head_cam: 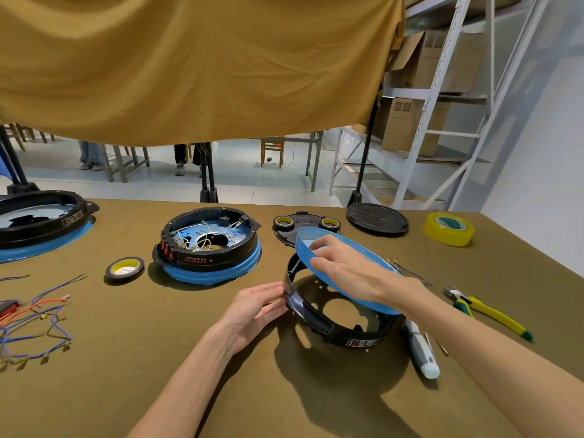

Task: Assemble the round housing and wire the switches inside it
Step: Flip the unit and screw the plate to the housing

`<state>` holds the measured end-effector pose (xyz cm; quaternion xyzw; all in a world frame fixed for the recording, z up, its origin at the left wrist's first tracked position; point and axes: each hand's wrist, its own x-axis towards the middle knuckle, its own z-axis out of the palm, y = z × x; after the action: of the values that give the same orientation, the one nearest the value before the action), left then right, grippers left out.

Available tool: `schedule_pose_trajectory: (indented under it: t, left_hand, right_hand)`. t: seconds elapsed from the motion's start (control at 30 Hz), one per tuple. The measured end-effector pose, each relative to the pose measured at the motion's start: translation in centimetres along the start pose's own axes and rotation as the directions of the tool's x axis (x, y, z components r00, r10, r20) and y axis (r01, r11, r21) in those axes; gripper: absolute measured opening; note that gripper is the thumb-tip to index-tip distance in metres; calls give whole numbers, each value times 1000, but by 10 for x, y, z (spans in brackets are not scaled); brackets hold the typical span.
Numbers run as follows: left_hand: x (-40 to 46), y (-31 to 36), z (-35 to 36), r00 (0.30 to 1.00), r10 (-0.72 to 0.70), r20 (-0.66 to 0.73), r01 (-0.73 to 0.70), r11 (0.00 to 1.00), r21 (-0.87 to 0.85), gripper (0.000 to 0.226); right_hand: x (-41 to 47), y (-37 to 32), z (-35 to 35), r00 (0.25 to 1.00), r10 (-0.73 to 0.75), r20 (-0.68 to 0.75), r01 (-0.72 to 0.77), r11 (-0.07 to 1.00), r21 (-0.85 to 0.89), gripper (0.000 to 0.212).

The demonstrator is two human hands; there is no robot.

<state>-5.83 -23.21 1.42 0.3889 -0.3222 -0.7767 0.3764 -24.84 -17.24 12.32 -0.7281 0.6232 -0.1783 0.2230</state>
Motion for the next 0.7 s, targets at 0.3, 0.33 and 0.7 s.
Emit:
schedule_pose_trajectory:
  t: [0.3, 0.33, 0.7]
  left_hand:
    - [-1, 0, 0, 1000, 21, 14, -21, 1000, 17, 27]
    - [-1, -1, 0, 1000, 24, 14, -24, 999, 22, 26]
    - [-1, -2, 1, 1000, 26, 15, -27, 995, 96, 19]
  right_hand:
    - [6, -1, 15, 998, -31, 57, 38, 993, -113, 40]
    - [7, -1, 17, 997, -36, 67, 45, 991, -130, 39]
    - [-7, -2, 38, 995, -23, 97, 57, 929, -366, 37]
